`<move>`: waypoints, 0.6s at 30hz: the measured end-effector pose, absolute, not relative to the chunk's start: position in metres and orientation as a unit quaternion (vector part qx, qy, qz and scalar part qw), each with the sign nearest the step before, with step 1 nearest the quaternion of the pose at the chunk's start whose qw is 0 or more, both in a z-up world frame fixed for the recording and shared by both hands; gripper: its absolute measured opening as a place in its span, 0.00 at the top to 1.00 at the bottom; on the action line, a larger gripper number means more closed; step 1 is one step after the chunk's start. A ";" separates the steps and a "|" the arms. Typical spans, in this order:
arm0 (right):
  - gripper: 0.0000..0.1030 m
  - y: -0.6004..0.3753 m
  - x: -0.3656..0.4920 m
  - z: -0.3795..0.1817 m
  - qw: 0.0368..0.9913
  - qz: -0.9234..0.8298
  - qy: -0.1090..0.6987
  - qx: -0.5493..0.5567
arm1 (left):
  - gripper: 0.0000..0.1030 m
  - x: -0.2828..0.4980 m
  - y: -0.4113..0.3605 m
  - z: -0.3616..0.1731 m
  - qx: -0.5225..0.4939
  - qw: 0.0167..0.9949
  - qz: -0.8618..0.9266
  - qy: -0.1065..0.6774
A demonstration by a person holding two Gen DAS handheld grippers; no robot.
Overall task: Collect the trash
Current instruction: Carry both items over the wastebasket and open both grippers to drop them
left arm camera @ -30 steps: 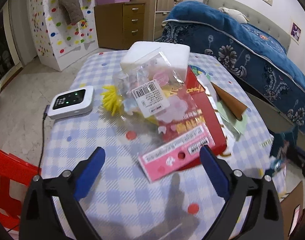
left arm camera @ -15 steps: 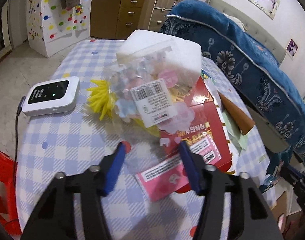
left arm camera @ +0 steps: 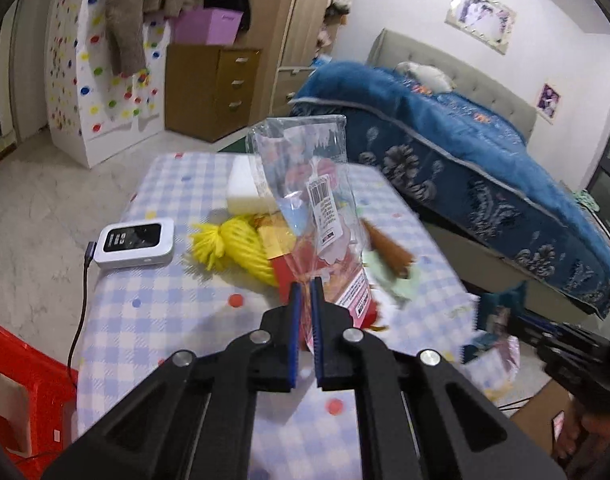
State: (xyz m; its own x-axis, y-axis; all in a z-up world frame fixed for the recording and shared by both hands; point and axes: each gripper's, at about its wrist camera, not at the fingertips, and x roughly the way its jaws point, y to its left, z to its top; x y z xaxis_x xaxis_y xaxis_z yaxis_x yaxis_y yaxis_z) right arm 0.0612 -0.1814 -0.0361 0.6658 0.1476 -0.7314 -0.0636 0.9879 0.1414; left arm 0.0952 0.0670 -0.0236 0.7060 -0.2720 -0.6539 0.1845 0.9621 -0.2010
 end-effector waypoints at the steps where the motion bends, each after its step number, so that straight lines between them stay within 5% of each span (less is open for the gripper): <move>1: 0.82 -0.183 0.059 -0.035 0.912 0.055 0.403 0.054 | 0.97 0.089 0.064 -0.019 -0.059 0.922 -0.129 0.360; 18: 0.83 -0.270 0.001 -0.035 0.917 -0.033 0.382 0.106 | 0.97 0.049 -0.056 -0.020 0.044 0.903 -0.227 0.361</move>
State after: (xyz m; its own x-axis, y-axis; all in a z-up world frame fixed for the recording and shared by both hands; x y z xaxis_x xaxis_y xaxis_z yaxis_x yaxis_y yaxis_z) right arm 0.0013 -0.2699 -0.0349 0.7059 0.0200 -0.7081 0.1420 0.9753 0.1692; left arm 0.0489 -0.0562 -0.0195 0.6358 -0.3793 -0.6723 0.4423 0.8928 -0.0854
